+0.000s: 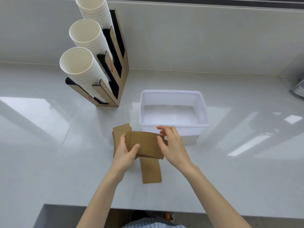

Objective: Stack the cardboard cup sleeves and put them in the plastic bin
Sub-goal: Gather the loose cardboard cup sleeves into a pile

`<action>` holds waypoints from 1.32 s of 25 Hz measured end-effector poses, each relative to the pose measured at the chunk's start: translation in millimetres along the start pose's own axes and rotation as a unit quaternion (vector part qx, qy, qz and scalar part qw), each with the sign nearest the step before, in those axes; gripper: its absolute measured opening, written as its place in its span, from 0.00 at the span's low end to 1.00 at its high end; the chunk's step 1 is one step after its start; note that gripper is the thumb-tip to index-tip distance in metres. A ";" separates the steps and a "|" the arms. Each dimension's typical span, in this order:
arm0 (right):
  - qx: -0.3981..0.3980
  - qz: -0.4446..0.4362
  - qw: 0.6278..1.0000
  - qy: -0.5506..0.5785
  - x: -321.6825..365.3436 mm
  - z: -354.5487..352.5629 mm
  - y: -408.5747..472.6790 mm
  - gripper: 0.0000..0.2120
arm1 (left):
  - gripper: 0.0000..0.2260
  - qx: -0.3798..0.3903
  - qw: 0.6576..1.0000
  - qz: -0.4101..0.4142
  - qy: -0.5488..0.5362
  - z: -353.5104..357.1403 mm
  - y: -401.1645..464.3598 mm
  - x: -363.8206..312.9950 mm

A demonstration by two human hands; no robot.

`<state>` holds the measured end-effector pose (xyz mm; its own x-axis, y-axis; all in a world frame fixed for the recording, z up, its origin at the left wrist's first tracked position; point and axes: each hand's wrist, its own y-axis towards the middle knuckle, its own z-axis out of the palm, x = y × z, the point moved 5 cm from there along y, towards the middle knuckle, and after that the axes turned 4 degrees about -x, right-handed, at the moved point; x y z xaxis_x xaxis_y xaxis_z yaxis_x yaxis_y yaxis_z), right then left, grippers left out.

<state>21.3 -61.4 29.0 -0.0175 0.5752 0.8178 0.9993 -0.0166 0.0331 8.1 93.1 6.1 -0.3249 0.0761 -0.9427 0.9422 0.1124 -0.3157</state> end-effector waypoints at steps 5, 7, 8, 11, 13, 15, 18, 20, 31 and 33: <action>0.039 0.095 0.989 -0.111 -33.9 14.9 -10.4 0.13 | 0.13 -0.052 0.998 0.002 -0.018 -30.2 4.8 -2.3; 0.106 0.140 0.970 -0.166 -43.4 34.9 -19.3 0.20 | 0.13 -0.062 0.998 0.006 -0.019 -34.8 5.1 -3.6; 0.125 0.161 0.960 -0.190 -46.3 43.4 -22.5 0.24 | 0.13 -0.065 0.998 0.007 -0.020 -36.0 5.3 -3.5; 0.117 0.182 0.940 -0.264 -45.5 56.9 -27.1 0.35 | 0.14 -0.069 0.997 0.007 -0.015 -36.7 5.5 -2.4; 0.106 0.178 0.934 -0.293 -43.4 61.8 -28.6 0.38 | 0.14 -0.068 0.998 0.007 -0.015 -36.2 5.3 -1.4; 0.104 0.180 0.931 -0.300 -42.8 65.5 -29.2 0.37 | 0.14 -0.068 0.998 0.007 -0.015 -36.3 4.8 -1.3; 0.102 0.194 0.930 -0.295 -43.8 67.4 -29.6 0.36 | 0.17 -0.071 0.997 0.007 -0.013 -37.7 5.3 -1.3; 0.098 0.206 0.936 -0.270 -44.6 65.1 -29.0 0.32 | 0.18 -0.073 0.997 0.007 -0.012 -38.7 5.7 -2.0; 0.030 0.260 0.965 -0.013 -71.3 -17.1 -14.5 0.14 | 0.15 -0.050 0.999 0.007 -0.020 -26.8 8.2 -5.5; 0.012 0.243 0.970 -0.006 -67.6 -36.4 -12.1 0.14 | 0.14 -0.046 0.999 0.008 -0.022 -24.7 8.7 -5.7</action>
<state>9.2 -129.8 -5.9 0.4551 0.5137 0.7274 0.8904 -0.2689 -0.3672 16.1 118.1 11.4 -0.3036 0.0357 -0.9521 0.9353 0.2020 -0.2906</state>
